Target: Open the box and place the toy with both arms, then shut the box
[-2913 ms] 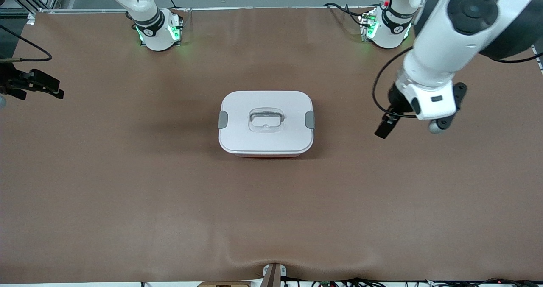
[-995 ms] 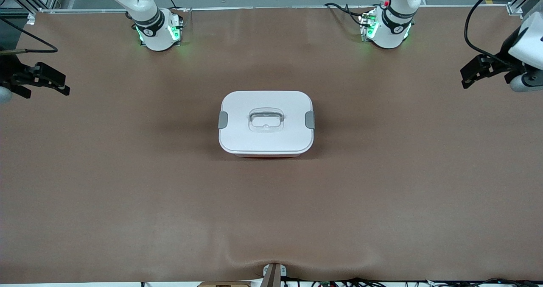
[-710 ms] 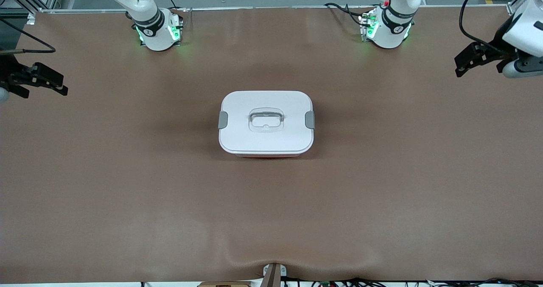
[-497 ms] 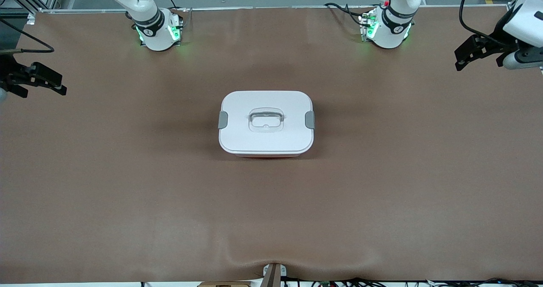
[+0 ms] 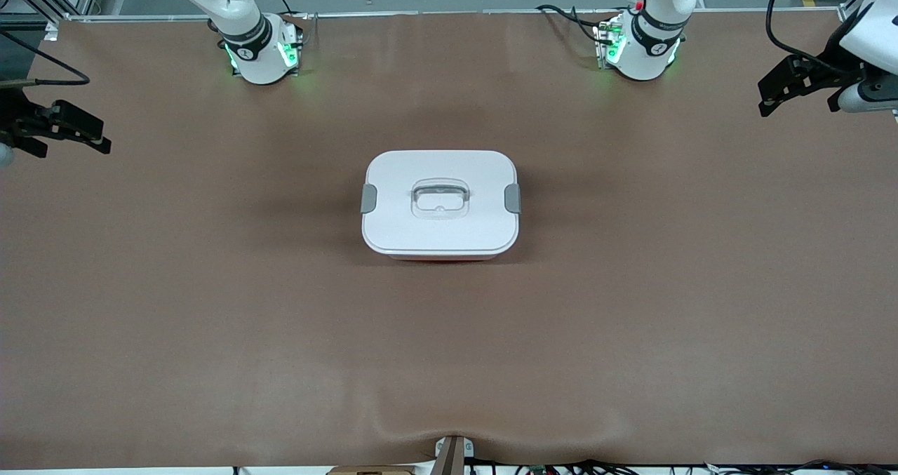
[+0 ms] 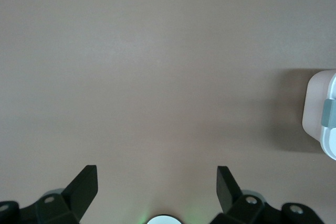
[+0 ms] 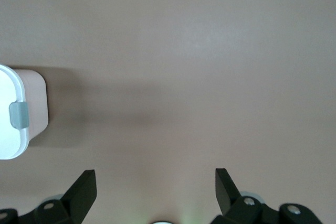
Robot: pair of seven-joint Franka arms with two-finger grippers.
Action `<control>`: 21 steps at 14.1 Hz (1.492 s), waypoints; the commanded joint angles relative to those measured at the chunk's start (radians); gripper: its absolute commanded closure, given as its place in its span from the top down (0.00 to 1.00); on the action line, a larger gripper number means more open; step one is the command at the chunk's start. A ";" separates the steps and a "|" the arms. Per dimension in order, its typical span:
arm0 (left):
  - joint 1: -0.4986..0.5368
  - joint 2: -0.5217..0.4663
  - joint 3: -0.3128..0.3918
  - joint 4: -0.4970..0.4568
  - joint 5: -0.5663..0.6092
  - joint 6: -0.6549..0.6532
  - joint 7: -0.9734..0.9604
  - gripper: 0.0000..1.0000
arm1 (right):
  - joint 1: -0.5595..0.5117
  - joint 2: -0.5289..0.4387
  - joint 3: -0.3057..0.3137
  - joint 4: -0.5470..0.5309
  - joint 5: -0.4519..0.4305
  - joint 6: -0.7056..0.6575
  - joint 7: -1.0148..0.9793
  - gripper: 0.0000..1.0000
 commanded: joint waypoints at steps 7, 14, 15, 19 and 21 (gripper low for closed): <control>0.003 0.045 0.002 0.067 -0.020 -0.036 0.027 1.00 | -0.003 -0.003 0.003 0.015 -0.001 -0.025 0.016 1.00; 0.003 0.051 0.001 0.068 -0.020 -0.036 0.027 1.00 | -0.006 -0.004 -0.001 0.015 -0.004 -0.054 0.023 1.00; 0.003 0.051 0.001 0.068 -0.020 -0.036 0.027 1.00 | -0.020 -0.003 -0.002 0.015 -0.003 -0.059 0.023 1.00; 0.002 0.059 0.002 0.067 -0.060 -0.036 0.017 1.00 | -0.025 -0.003 0.003 0.016 -0.006 -0.053 0.013 1.00; 0.002 0.060 0.002 0.067 -0.060 -0.036 0.017 1.00 | -0.021 -0.003 0.004 0.016 -0.009 -0.048 0.017 1.00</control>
